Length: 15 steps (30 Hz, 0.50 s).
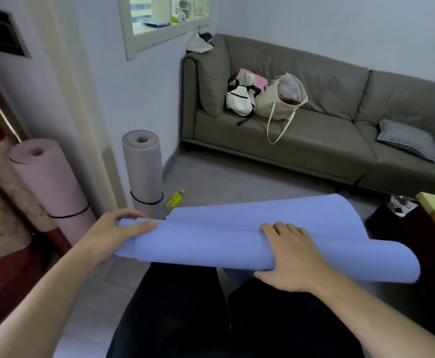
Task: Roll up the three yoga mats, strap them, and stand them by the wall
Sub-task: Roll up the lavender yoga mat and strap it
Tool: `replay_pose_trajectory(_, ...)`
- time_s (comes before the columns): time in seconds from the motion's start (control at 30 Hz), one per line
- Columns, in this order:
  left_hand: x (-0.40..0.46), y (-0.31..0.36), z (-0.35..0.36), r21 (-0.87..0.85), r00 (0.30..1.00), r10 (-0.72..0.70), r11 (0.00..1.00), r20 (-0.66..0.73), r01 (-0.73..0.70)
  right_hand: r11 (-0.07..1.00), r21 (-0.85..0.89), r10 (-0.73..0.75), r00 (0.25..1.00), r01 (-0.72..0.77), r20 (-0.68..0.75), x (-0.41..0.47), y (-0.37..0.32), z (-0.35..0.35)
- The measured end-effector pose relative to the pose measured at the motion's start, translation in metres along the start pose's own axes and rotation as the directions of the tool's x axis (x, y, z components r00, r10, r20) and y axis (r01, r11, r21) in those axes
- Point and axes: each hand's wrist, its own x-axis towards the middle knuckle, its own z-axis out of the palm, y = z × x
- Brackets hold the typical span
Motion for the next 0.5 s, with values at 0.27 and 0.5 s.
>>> replay_pose_trajectory(0.27,-0.002,-0.010,0.000,-0.078,0.977,0.188,0.981,0.104,-0.180,0.936,0.335,-0.110,0.810,-0.111,0.576,0.047,0.007,-0.048)
replay_pose_trajectory(0.5,-0.011,-0.016,0.011,-0.219,0.977,0.214,0.953,0.005,-0.207,0.990,0.138,-0.014,0.948,-0.032,0.319,0.018,-0.026,-0.042)
